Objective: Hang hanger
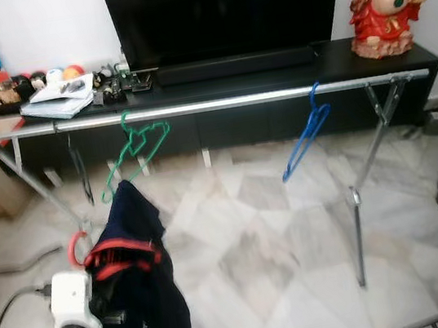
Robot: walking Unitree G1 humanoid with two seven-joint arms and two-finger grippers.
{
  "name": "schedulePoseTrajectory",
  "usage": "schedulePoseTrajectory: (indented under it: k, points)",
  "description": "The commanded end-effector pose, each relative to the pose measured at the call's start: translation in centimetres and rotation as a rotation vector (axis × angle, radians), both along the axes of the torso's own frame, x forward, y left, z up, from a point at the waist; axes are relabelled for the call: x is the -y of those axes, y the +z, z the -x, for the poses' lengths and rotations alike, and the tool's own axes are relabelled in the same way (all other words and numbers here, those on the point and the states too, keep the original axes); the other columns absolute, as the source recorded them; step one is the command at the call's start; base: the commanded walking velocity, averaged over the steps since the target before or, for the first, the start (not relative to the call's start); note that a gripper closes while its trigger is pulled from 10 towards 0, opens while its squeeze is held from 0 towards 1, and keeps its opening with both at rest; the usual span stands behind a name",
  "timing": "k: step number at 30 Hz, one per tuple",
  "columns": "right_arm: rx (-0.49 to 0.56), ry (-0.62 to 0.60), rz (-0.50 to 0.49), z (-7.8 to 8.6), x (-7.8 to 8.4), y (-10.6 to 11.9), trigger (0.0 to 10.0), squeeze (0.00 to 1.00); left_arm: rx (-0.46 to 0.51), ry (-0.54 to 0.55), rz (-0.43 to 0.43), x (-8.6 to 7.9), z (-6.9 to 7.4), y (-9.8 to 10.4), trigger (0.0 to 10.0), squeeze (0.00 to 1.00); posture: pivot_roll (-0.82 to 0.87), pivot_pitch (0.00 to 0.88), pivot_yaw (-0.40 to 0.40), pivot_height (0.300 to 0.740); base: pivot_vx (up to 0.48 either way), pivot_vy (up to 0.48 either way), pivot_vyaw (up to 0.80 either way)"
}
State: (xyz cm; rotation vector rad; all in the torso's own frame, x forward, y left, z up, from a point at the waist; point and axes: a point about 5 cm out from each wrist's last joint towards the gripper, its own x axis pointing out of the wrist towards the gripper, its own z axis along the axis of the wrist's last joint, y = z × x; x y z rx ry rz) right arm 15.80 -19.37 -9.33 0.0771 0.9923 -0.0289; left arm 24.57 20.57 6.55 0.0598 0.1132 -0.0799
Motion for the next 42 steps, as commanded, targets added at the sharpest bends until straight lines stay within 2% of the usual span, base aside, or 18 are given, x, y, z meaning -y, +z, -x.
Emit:
schedulePoseTrajectory:
  k: [1, 20, 42]
  points:
    - [0.001, -0.005, 0.003, -0.08, 0.18, 0.05, 10.0, 0.00, 0.038, 0.007, -0.001, -0.08, -0.21, 0.69, 10.0, 0.00, 0.08, 0.055, 0.039, 0.740, -0.281, 0.000, 0.00]
    - [-0.001, -0.003, 0.002, -0.03, 0.13, 0.03, 10.0, 0.00, 0.016, 0.017, 0.005, -0.21, -0.13, 0.46, 10.0, 0.00, 0.08, 0.058, 0.039, 0.740, -0.029, 0.000, 0.00]
    - [-0.001, -0.002, 0.001, -0.01, 0.10, 0.01, 10.0, 0.00, 0.009, 0.013, 0.008, -0.18, -0.26, 0.44, 10.0, 0.00, 0.08, 0.054, 0.041, 0.740, 0.000, 0.379, 0.00]
